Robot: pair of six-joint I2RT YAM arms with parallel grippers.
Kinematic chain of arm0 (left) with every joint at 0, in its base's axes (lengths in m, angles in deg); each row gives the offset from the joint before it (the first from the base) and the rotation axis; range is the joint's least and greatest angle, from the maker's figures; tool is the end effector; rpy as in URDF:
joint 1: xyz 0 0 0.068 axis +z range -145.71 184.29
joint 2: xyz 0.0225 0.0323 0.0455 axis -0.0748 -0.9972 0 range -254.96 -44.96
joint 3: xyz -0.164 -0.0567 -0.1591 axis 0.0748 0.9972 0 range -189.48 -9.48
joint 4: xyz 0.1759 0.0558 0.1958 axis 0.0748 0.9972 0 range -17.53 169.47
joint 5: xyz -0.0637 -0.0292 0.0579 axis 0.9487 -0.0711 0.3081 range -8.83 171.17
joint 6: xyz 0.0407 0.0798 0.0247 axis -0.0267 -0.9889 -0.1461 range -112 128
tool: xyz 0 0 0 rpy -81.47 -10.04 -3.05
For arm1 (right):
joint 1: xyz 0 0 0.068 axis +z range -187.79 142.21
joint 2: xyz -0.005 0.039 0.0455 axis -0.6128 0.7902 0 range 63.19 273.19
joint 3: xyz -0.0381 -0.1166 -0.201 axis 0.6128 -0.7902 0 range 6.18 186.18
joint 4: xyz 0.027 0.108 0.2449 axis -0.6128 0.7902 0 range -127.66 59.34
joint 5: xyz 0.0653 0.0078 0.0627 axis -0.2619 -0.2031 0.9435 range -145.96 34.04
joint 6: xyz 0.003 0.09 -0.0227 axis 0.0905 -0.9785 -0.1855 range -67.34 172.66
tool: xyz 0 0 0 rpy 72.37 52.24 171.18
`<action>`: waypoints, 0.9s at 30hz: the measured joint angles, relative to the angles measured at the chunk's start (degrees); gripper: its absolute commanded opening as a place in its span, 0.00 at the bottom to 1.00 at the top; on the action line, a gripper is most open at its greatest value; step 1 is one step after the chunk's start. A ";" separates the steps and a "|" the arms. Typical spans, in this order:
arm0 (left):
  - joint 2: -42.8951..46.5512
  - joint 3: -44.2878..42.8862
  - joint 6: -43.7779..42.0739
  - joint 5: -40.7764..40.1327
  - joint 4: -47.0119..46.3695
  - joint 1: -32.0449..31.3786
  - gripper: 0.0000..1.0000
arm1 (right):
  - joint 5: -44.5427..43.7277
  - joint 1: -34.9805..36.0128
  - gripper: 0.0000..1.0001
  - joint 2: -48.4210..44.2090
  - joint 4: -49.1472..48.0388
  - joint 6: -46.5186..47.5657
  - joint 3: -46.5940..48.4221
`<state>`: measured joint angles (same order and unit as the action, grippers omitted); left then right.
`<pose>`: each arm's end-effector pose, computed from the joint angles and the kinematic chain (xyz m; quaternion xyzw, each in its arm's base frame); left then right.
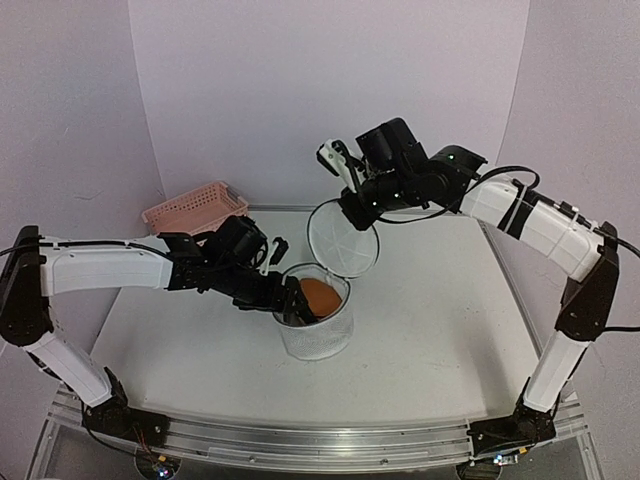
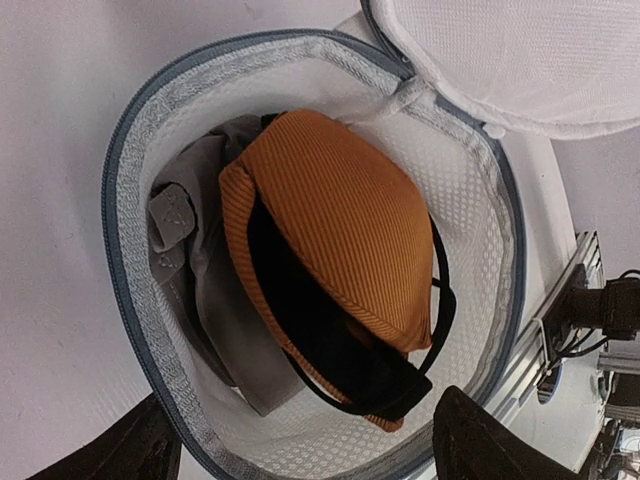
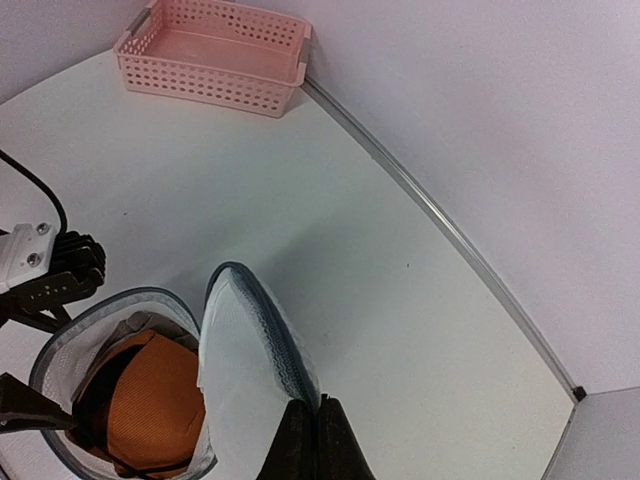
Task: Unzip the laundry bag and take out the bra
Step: Hold the laundry bag at the center of the board, then open the laundry bag at the center of the board.
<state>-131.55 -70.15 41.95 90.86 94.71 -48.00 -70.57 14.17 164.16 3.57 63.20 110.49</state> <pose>0.2120 -0.2972 0.1651 0.1781 0.9141 -0.3007 0.2057 0.2841 0.3290 0.3141 -0.4145 0.7908 0.0473 0.4479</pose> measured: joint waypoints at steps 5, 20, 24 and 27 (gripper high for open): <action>-3.43 -3.89 0.00 -0.85 -0.48 0.00 0.87 | -0.50 -2.27 0.00 0.00 2.34 -2.89 0.96; -13.29 -8.90 -2.64 -0.76 -0.13 0.00 0.35 | 2.34 -9.84 0.00 -3.23 4.07 -11.15 -5.90; -13.90 -10.78 -4.28 -0.63 0.55 0.00 0.15 | 2.89 -11.41 0.00 -5.84 4.07 -12.61 -7.85; -13.94 -11.52 -5.35 -0.42 1.07 0.00 0.03 | 3.34 -12.57 0.00 -7.82 3.96 -13.40 -9.75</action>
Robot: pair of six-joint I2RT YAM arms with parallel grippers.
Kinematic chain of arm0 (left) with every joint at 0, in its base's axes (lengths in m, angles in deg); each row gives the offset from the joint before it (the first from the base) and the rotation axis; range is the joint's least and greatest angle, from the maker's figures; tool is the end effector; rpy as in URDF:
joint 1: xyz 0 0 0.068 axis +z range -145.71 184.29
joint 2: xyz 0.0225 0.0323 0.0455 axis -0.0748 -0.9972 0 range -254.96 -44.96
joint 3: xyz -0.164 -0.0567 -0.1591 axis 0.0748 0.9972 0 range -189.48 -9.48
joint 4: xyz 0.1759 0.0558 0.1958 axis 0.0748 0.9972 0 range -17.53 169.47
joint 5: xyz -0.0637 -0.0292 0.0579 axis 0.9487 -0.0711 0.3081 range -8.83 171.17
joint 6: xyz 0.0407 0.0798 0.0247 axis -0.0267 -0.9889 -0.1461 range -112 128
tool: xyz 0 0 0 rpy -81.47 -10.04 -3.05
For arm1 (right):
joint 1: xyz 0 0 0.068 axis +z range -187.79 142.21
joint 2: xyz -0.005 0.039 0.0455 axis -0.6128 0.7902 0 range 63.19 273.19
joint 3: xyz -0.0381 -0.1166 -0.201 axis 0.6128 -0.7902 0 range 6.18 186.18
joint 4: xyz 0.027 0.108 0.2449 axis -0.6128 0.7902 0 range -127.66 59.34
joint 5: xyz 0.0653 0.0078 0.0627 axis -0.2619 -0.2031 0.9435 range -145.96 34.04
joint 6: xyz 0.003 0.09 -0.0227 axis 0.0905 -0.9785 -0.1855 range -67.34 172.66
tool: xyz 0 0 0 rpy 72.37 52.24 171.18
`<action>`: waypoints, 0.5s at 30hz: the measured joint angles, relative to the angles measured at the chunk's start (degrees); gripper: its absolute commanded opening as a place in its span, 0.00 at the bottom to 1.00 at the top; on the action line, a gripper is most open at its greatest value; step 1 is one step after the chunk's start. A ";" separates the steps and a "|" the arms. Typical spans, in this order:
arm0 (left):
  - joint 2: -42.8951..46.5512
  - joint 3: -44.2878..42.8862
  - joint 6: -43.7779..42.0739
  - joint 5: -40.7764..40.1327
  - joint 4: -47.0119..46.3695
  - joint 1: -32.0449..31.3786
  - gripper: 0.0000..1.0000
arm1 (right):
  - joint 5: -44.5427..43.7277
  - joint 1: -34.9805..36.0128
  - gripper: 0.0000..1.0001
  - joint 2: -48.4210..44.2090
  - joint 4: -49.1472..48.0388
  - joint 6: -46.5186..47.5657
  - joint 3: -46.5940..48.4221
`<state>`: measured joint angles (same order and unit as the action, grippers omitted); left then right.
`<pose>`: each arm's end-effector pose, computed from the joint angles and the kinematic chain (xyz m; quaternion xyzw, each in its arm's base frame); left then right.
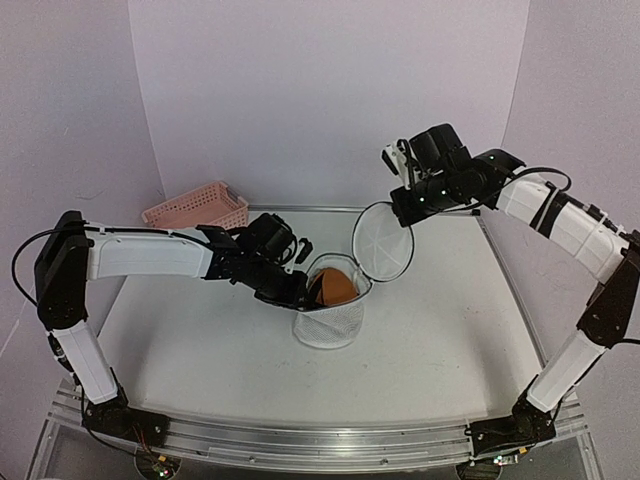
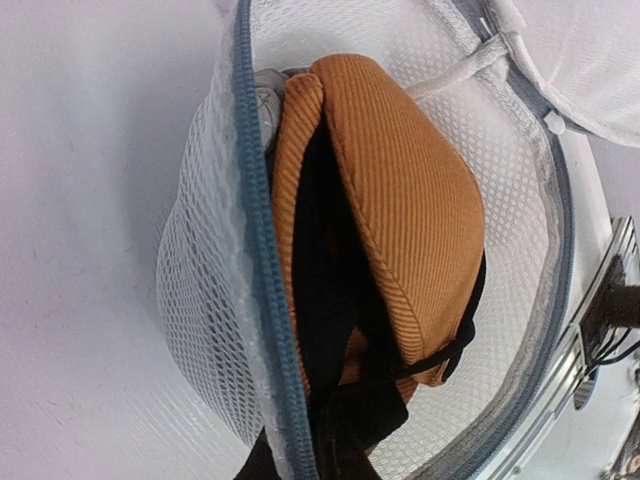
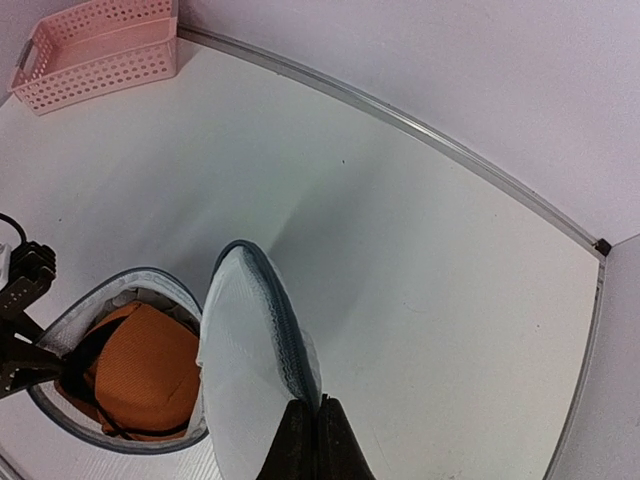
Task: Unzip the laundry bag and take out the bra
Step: Open the laundry bag at the center of the board.
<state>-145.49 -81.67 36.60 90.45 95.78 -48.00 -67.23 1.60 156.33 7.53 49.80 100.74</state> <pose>0.2398 -0.3322 0.1448 0.2193 0.9160 -0.2705 0.1995 0.3167 0.2390 0.2967 -0.2502 0.8812 0.0566 0.3970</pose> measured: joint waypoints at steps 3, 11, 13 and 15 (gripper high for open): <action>0.00 -0.24 -1.79 0.22 0.79 0.00 0.00 | 0.83 -1.55 0.00 -2.05 -0.33 -0.66 -3.15; 0.00 -0.24 -5.92 1.64 2.21 0.00 0.00 | 6.38 -7.76 0.18 -5.66 -3.82 -3.43 -14.97; 0.00 -0.24 -6.67 1.92 2.45 0.00 0.00 | 7.72 -9.05 0.25 -6.27 -4.85 -4.35 -17.84; 0.00 -0.24 -7.48 2.36 2.62 0.00 0.00 | 8.72 -9.84 0.29 -6.60 -5.70 -5.09 -19.67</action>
<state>-145.49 -81.91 29.12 92.81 98.40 -48.00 -58.51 -8.23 149.73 1.83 44.71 81.07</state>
